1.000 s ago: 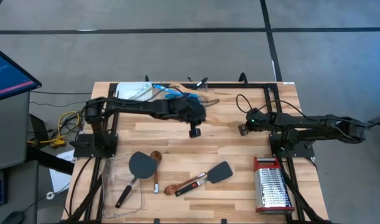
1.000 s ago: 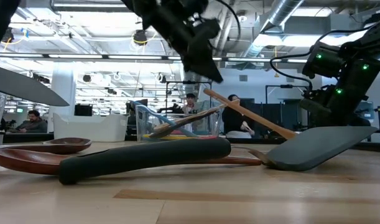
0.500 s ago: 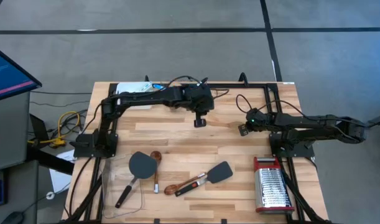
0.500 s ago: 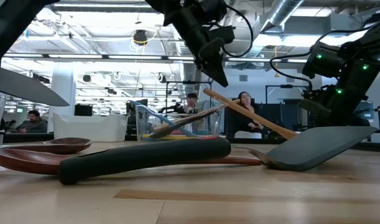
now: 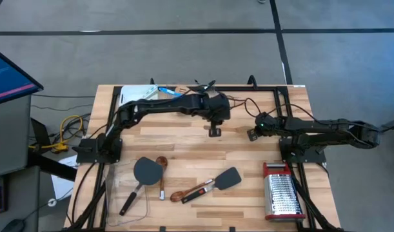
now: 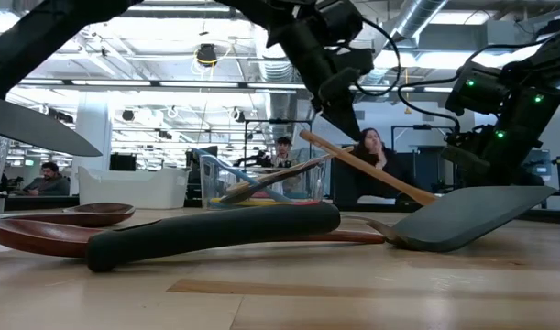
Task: Pick & Place Kitchen Items
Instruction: Put the brown slotted spoon into the top transparent bin
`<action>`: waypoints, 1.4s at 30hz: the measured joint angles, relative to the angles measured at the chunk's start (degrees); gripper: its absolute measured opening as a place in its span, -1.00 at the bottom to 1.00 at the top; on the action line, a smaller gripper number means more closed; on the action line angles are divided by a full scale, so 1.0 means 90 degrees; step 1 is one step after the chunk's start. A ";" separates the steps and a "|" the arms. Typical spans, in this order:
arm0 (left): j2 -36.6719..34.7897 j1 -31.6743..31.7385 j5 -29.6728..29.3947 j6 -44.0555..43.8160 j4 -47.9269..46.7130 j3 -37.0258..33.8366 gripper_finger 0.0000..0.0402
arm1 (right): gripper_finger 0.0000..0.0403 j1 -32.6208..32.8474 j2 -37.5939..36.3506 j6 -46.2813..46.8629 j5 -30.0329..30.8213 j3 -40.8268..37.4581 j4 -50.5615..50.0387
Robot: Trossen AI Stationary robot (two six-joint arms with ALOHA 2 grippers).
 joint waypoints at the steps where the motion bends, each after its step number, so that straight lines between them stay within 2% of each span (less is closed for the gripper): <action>1: -0.0051 -0.0015 0.0000 -0.0134 -0.0282 -0.0004 -0.99 | -1.00 0.0000 0.0000 -0.0017 0.0000 0.0002 0.0000; 7: -0.0129 -0.0088 0.0025 -0.0278 -0.1356 -0.0018 -0.98 | -1.00 -0.0005 0.0000 -0.0039 -0.0007 0.0002 -0.0005; 14: -0.0162 -0.0116 0.0041 -0.0321 -0.1315 -0.0017 -0.86 | -1.00 -0.0005 0.0000 -0.0039 -0.0007 0.0002 -0.0007; 23: -0.0162 -0.0116 0.0053 -0.0468 -0.1289 -0.0017 -0.47 | -1.00 -0.0005 0.0000 -0.0196 -0.0150 0.0007 -0.0002; 31: -0.0162 -0.0157 0.0644 -0.0810 -0.1289 -0.0017 -0.15 | -1.00 -0.0005 0.0000 -0.0204 -0.0197 0.0007 -0.0002; 38: -0.0174 -0.0174 0.0625 -0.0991 -0.1282 -0.0512 -0.04 | -1.00 -0.0005 0.0000 -0.0204 -0.0194 0.0007 0.0000; 42: -0.0173 -0.0174 0.0617 -0.0990 -0.0882 -0.0972 -0.04 | -1.00 -0.0005 0.0000 -0.0206 -0.0192 0.0007 0.0001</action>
